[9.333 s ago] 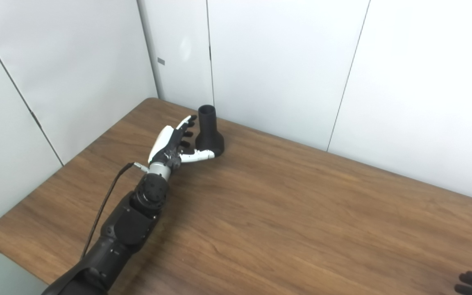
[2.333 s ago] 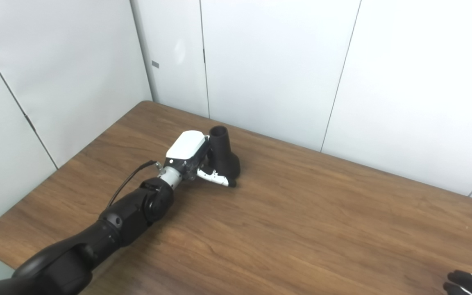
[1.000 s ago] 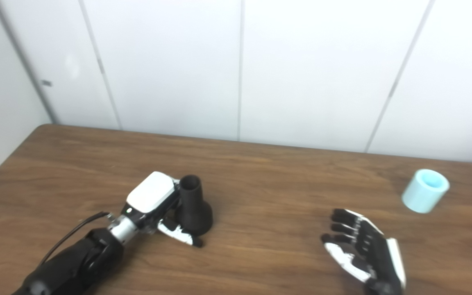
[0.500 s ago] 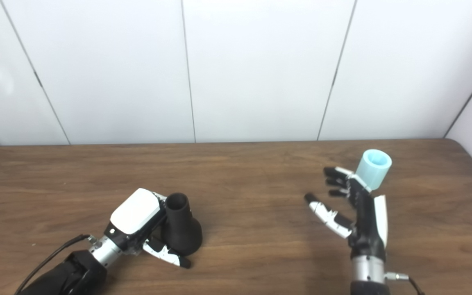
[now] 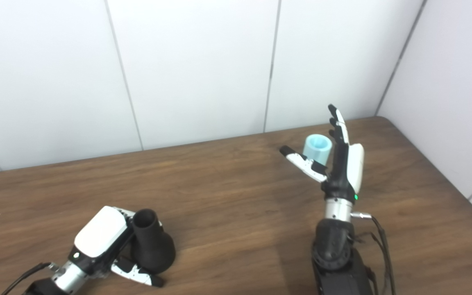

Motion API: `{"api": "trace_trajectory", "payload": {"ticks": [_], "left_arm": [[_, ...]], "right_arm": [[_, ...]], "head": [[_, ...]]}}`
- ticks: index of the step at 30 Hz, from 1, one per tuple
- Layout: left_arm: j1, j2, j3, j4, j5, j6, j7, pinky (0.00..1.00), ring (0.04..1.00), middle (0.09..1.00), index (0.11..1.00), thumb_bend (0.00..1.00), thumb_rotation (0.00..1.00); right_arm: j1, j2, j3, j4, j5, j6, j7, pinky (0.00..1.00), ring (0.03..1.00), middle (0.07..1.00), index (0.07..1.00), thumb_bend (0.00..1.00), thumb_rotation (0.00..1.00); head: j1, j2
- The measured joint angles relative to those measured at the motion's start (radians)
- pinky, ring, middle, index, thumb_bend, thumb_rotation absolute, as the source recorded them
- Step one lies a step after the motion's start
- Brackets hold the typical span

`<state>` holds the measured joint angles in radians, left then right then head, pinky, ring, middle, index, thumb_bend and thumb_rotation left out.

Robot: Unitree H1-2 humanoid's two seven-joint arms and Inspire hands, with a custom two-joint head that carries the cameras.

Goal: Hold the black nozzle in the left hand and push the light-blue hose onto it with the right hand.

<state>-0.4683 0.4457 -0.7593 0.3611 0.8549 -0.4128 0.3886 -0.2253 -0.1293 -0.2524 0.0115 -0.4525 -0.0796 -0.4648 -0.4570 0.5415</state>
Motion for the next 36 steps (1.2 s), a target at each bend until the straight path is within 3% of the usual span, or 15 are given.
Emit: {"api": "trace_trajectory", "payload": {"ticks": [3,5,8,18,28,33,36], "left_arm": [[0.002,0.003,-0.005,-0.017,0.014,0.000,0.001,0.24,0.259,0.474,0.483,0.52,0.00],[0.005,0.004,-0.007,-0.024,0.015,0.000,-0.001,0.25,0.279,0.414,0.505,0.52,0.00],[0.006,0.007,-0.007,-0.028,0.014,0.000,-0.004,0.23,0.253,0.467,0.485,0.52,0.00],[0.005,0.018,-0.023,-0.028,0.012,-0.003,0.014,0.21,0.234,0.472,0.482,0.52,0.00],[-0.006,0.033,-0.058,-0.027,0.006,-0.003,0.039,0.21,0.228,0.472,0.483,0.52,0.00],[-0.011,0.036,-0.068,-0.026,0.005,-0.003,0.045,0.23,0.246,0.473,0.483,0.52,0.00],[-0.013,0.040,-0.073,-0.028,0.003,-0.004,0.045,0.21,0.231,0.472,0.483,0.53,0.00]], "right_arm": [[-0.007,-0.008,-0.001,0.026,0.000,-0.002,-0.013,0.90,0.957,0.977,0.992,0.83,0.44],[-0.008,-0.016,-0.002,0.047,0.000,-0.002,-0.027,0.92,0.965,0.984,0.998,0.84,0.45],[-0.018,-0.026,-0.006,0.080,0.001,-0.003,-0.047,0.91,0.962,0.984,1.000,0.86,0.44],[-0.052,-0.056,-0.011,0.165,0.020,-0.003,-0.073,0.90,0.961,0.992,0.999,0.88,0.41],[-0.087,-0.073,-0.039,0.252,0.168,0.009,-0.038,0.89,0.937,0.952,0.943,0.89,0.38],[-0.087,-0.070,-0.058,0.257,0.279,0.036,0.013,0.90,0.940,0.940,0.934,0.87,0.29],[-0.086,-0.067,-0.065,0.274,0.349,0.037,0.055,0.86,0.916,0.916,0.914,0.89,0.29]], "head": [[-0.012,0.000],[-0.025,0.000],[-0.043,0.000],[-0.054,-0.003],[-0.058,-0.003],[-0.057,-0.005],[-0.054,-0.005]]}}
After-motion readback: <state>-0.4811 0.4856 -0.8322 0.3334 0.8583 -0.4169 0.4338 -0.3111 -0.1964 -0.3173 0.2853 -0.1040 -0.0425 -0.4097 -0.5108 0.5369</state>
